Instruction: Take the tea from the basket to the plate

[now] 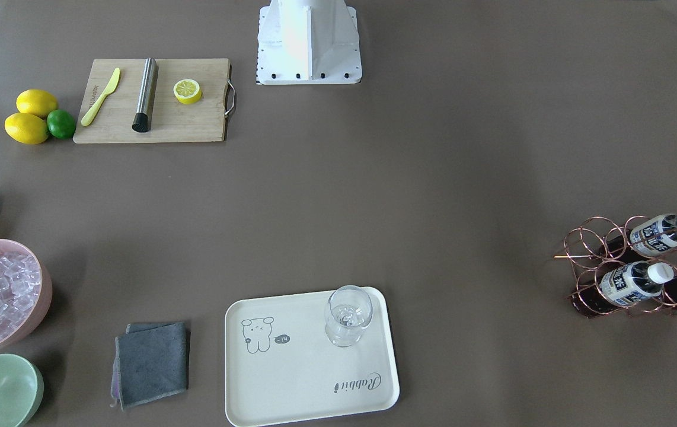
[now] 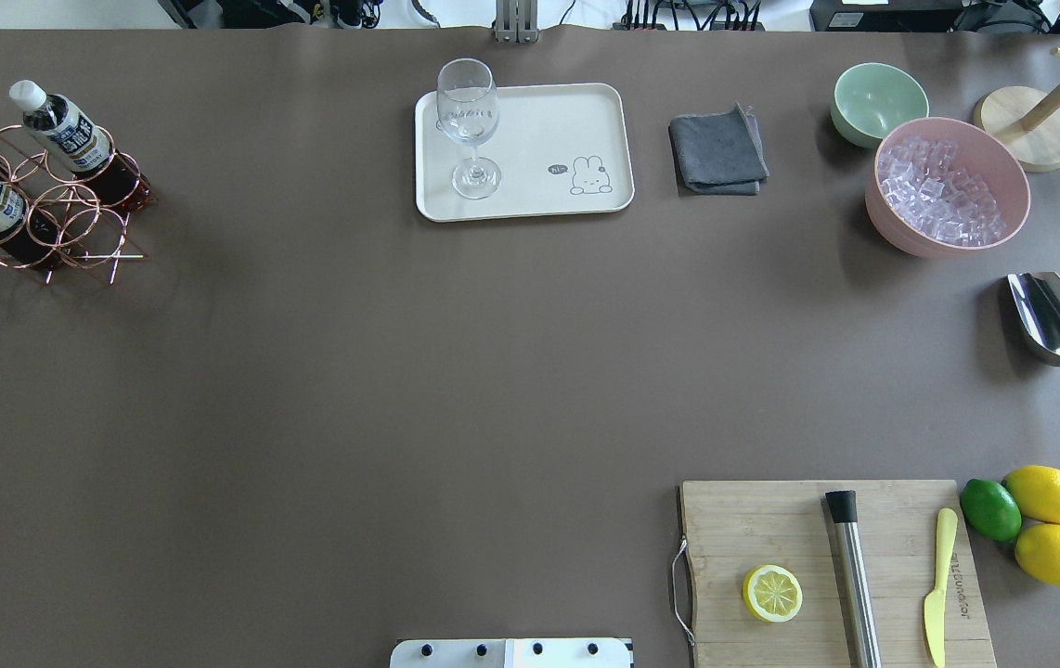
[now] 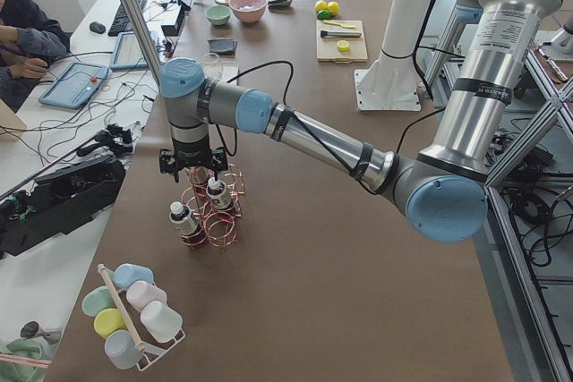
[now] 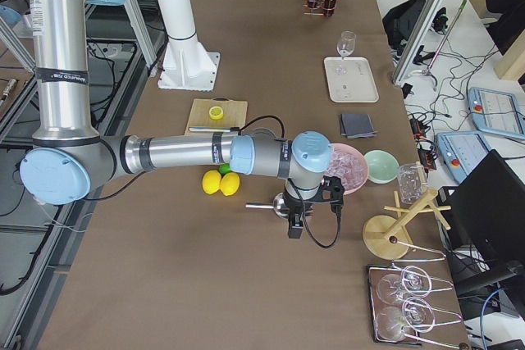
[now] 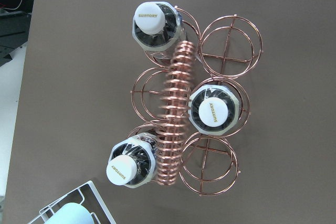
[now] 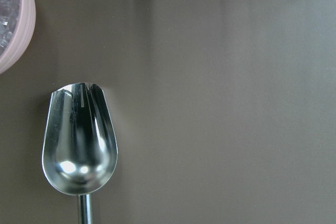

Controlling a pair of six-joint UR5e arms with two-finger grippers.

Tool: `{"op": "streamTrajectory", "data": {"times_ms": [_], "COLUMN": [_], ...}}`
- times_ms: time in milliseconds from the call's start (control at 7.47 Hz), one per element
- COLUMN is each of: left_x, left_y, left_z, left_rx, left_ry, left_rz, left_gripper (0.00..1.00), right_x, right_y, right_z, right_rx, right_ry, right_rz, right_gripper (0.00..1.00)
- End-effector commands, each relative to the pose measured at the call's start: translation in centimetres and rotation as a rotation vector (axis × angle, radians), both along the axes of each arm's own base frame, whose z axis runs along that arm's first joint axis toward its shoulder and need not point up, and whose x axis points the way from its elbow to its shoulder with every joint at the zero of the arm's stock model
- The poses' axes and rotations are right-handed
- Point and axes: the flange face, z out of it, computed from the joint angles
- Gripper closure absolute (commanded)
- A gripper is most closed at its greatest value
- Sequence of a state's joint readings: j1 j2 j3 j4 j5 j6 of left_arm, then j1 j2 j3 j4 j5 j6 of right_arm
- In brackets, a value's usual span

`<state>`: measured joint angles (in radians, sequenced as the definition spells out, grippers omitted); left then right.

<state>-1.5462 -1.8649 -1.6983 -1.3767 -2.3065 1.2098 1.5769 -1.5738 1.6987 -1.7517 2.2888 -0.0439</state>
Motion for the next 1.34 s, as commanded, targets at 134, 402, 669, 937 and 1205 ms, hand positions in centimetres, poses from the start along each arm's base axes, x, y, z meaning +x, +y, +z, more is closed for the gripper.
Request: {"op": "streamTrajectory", "data": {"times_ms": [134, 402, 669, 937, 1205], "left_x": [1.0, 3.8, 5.3, 6.0, 6.0], "left_y": [-3.6, -2.9, -2.8, -3.2, -2.9], "left_z": [-1.5, -1.2, -1.4, -2.1, -2.2], "left_rx": [-0.015, -0.096, -0.065, -0.031, -0.023], "left_ry": [0.007, 0.055, 0.051, 0.042, 0.04], "left_rz": [0.024, 0.074, 0.127, 0.154, 0.159], "left_gripper": [0.03, 0.03, 0.03, 0.04, 0.12], "right_x": [0.0, 0.0, 0.0, 0.0, 0.0], "right_y": [0.0, 0.0, 0.0, 0.0, 0.0], "right_z": [-0.1, -0.2, -0.1, -0.1, -0.1], "right_rx": [0.004, 0.005, 0.004, 0.004, 0.002], "right_ry": [0.0, -0.001, -0.002, -0.002, -0.002], "right_rz": [-0.002, -0.001, -0.001, -0.001, -0.001], "right_gripper": [0.0, 0.0, 0.0, 0.0, 0.0]}}
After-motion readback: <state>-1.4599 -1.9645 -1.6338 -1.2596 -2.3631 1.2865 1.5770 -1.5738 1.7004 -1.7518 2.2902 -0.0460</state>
